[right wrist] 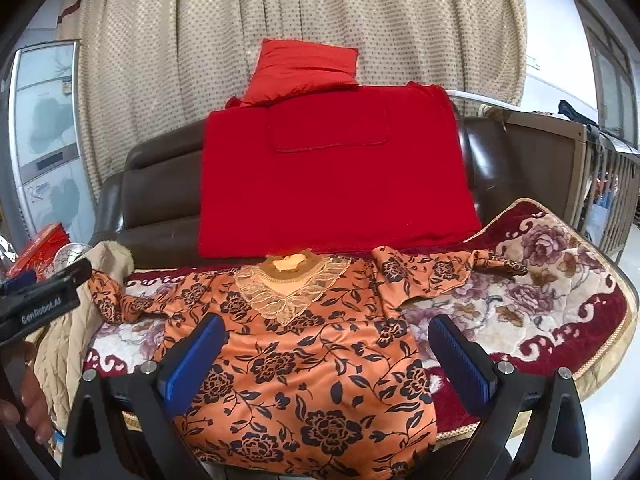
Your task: Fold small clothes
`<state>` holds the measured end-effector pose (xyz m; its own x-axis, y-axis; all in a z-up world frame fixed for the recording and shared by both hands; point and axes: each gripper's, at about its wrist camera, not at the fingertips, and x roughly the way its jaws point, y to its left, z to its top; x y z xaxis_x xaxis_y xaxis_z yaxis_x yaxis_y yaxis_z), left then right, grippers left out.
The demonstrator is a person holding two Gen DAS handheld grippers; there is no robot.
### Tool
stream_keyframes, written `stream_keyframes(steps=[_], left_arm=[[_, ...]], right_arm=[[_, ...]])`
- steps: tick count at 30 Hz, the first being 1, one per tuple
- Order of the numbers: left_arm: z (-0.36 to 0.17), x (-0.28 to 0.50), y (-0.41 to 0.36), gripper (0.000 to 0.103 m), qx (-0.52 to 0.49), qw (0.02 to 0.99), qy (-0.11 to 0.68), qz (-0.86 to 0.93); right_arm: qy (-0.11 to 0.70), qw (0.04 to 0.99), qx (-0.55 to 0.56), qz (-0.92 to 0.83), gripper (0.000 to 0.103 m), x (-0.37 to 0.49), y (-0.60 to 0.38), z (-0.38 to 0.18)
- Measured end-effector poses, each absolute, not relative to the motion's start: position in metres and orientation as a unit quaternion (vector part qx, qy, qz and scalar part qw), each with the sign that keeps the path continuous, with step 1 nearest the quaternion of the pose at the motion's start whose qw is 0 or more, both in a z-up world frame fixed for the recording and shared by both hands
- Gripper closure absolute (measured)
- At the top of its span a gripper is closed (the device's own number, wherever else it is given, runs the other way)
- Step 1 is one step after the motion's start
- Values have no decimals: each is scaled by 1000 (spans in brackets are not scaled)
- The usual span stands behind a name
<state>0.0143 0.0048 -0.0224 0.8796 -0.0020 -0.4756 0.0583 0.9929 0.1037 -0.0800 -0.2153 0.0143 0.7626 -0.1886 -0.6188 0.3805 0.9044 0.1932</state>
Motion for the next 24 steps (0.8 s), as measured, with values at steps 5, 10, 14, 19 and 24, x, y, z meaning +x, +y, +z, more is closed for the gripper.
stream_keyframes(steps=[5, 10, 14, 19, 24], left_arm=[[-24, 17, 4, 0, 58, 967, 247, -17], [-26, 18, 6, 0, 58, 967, 248, -18], [-27, 19, 8, 0, 58, 966, 249, -19], [-29, 21, 9, 0, 58, 966, 251, -19], [-29, 21, 8, 0, 58, 966, 251, -18]], right_arm=[[311, 924, 156, -157, 0, -75, -220, 16], [311, 926, 151, -155, 0, -71, -217, 18], [308, 927, 149, -155, 0, -67, -215, 22], [305, 928, 148, -155, 0, -61, -216, 26], [305, 928, 150, -155, 0, -58, -217, 28]])
